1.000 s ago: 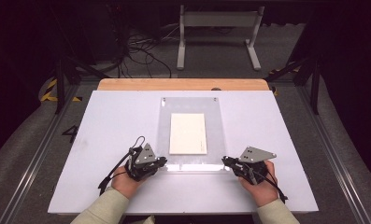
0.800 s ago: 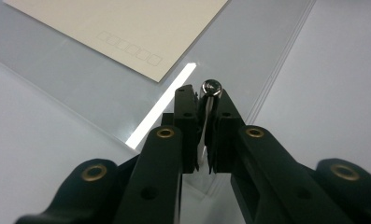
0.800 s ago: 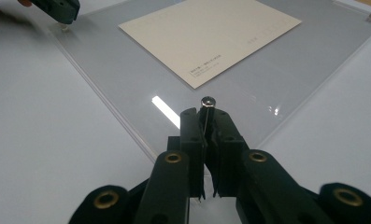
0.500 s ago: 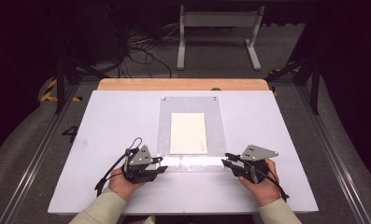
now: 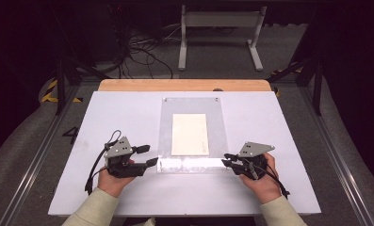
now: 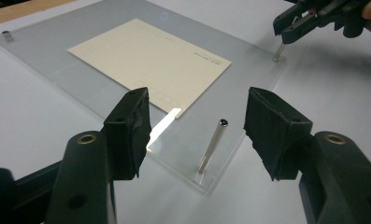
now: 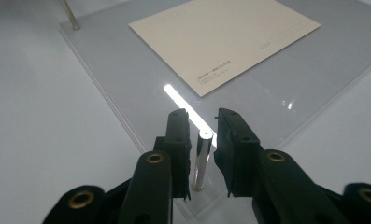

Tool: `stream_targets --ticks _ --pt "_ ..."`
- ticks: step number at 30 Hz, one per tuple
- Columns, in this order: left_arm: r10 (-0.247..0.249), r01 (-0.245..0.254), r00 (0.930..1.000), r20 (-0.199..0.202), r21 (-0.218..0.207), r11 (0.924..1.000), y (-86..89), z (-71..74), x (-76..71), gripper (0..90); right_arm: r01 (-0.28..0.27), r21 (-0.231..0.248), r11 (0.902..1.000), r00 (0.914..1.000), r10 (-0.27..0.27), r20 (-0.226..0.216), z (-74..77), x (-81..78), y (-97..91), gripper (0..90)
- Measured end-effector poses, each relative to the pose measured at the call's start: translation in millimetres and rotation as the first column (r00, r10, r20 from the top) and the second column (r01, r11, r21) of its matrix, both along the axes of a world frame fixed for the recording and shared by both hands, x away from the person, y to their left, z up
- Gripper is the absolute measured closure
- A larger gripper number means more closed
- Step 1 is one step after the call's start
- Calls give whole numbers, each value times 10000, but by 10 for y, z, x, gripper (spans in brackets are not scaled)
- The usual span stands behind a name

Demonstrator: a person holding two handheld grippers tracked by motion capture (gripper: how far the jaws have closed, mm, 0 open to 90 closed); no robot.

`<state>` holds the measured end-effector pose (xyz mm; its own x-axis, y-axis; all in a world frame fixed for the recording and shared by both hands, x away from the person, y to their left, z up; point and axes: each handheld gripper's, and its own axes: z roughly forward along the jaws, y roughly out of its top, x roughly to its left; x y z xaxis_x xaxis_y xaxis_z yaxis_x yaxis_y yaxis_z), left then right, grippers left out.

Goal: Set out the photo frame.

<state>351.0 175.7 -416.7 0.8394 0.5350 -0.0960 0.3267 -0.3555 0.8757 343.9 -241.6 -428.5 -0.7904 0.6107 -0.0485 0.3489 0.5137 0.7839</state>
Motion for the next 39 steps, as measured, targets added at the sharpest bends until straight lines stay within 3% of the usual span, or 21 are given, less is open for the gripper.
stream_targets --ticks 3,6,14,16,19,22,24,31,32,34,39 --pt "98 -99 9999 -110 -53 9999 20 -11 13 404 -11 -123 9999 9999 9 -120 -22 35 10 784" --pt "91 -90 9999 -63 6 10000 14 -17 18 404 -458 -90 9989 9988 457 -188 -32 62 7 839" --pt "65 -65 10000 -72 -17 10000 7 -32 30 403 -1029 -341 9941 9939 1041 358 -59 40 -5 846" --pt "107 -108 9999 -96 -75 9999 8 -28 32 402 -1262 -700 9895 9892 1308 658 -59 16 10 842" --pt "170 -172 9998 -112 -132 9998 6 -26 47 401 -1621 -1516 9751 9752 1818 1265 -62 -27 37 828" --pt "202 -203 9998 -38 -151 9997 -6 -16 60 401 -1850 -1985 9625 9612 2193 1675 -79 -59 40 821" --pt "195 -196 9998 -47 -165 9997 -9 -6 60 401 -1874 -2051 9606 9588 2243 1743 -84 -68 40 821" --pt "558 -558 9984 -24 -294 9980 1 43 122 397 -2062 -2860 9358 9245 2821 2564 -131 -199 38 830" --pt "636 -635 9980 27 -318 9975 7 52 140 392 -2034 -2925 9344 9231 2826 2608 -136 -216 40 831" --pt "716 -718 9974 -47 -430 9965 13 75 186 368 -2023 -3067 9301 9165 2902 2754 -146 -245 42 834" --pt "987 -1026 9938 -507 -828 9913 8 172 356 274 -1916 -3543 9153 8885 3151 3335 -188 -351 51 845"
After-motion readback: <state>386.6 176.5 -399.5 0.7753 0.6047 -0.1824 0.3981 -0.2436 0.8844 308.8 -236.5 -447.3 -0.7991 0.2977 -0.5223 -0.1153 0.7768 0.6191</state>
